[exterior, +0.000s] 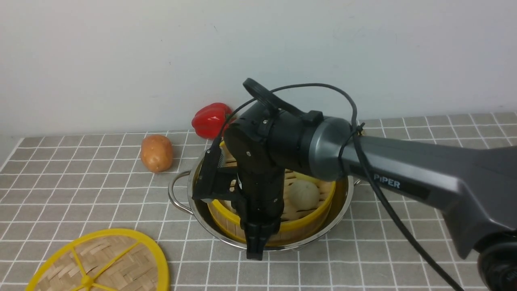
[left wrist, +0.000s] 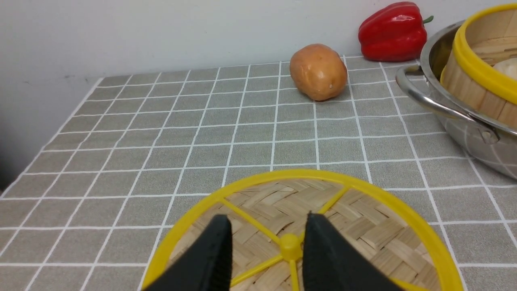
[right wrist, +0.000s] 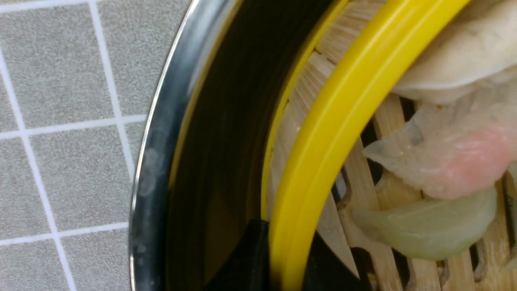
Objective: Place the steamer in the pot on the grey tablecloth, and put the lid on the steamer.
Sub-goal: 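Place the bamboo steamer basket of food into the steel pot with the right gripper, then grasp the bamboo steamer lid lying on the table by its centre knob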
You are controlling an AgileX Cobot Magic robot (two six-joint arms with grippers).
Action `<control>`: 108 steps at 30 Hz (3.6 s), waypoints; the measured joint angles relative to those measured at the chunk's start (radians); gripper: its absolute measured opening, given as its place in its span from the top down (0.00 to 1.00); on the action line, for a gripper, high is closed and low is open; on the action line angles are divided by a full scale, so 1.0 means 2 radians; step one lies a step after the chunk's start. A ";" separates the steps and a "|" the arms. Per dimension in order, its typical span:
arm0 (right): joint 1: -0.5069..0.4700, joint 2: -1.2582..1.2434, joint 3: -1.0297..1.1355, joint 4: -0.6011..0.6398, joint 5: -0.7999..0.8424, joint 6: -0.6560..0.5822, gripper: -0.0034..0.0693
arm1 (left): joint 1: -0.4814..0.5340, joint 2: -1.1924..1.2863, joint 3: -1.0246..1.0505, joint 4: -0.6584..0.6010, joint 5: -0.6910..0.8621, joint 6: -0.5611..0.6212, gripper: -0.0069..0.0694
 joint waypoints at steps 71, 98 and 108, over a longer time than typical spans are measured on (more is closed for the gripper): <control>-0.384 -0.840 0.729 -0.001 -0.540 0.373 0.92 | 0.000 0.000 0.000 0.000 0.000 0.000 0.59; -0.411 -1.111 0.943 -0.001 -0.458 0.366 0.78 | 0.000 0.000 0.000 0.000 0.000 0.000 0.59; -0.411 -1.111 0.943 -0.001 -0.458 0.366 0.74 | 0.000 0.000 0.000 0.000 0.000 0.000 0.59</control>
